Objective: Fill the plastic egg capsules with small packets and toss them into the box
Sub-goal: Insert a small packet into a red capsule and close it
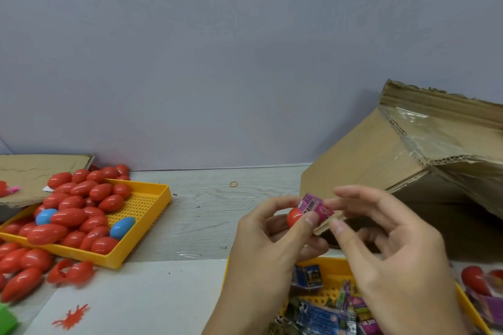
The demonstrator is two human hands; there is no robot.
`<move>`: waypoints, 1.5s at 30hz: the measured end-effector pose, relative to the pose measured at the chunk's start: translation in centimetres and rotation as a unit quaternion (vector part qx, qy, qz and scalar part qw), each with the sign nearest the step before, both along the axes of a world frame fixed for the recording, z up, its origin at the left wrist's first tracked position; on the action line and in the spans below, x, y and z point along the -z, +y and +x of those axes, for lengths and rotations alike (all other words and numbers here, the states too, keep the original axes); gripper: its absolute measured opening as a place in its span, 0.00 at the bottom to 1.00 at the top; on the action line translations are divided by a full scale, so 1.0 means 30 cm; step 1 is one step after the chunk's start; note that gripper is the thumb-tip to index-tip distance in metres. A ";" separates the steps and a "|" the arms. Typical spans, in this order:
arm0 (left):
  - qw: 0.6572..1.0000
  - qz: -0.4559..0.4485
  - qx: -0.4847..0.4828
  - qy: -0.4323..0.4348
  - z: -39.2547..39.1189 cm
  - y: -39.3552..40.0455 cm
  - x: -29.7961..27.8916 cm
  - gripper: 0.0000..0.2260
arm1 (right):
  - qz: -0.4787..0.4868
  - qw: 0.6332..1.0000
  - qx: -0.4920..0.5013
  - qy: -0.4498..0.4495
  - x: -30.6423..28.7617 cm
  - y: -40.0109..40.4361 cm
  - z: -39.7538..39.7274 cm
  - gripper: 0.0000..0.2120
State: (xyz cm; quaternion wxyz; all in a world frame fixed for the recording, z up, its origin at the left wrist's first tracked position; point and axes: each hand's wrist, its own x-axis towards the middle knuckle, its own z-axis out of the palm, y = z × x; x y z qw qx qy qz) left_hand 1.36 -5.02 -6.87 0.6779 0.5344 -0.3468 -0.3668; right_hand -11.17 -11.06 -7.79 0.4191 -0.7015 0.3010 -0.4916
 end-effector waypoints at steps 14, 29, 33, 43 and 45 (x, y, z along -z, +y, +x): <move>0.998 0.022 0.051 -0.009 -0.002 -0.001 0.017 0.10 | -0.155 0.980 0.038 0.123 0.001 0.017 0.018 0.41; 0.996 0.021 0.064 -0.065 0.004 -0.001 0.018 0.10 | -0.161 0.985 0.028 0.063 0.010 0.011 0.024 0.39; 0.995 0.034 0.067 -0.069 0.004 0.003 0.015 0.11 | -0.178 0.981 0.020 0.078 0.011 0.010 0.026 0.39; 0.995 0.020 0.076 -0.059 -0.001 -0.003 0.017 0.14 | -0.192 0.978 0.028 0.076 0.004 0.018 0.028 0.33; 0.995 0.013 0.079 -0.058 -0.003 -0.004 0.015 0.13 | -0.190 0.978 0.039 0.073 0.004 0.022 0.029 0.34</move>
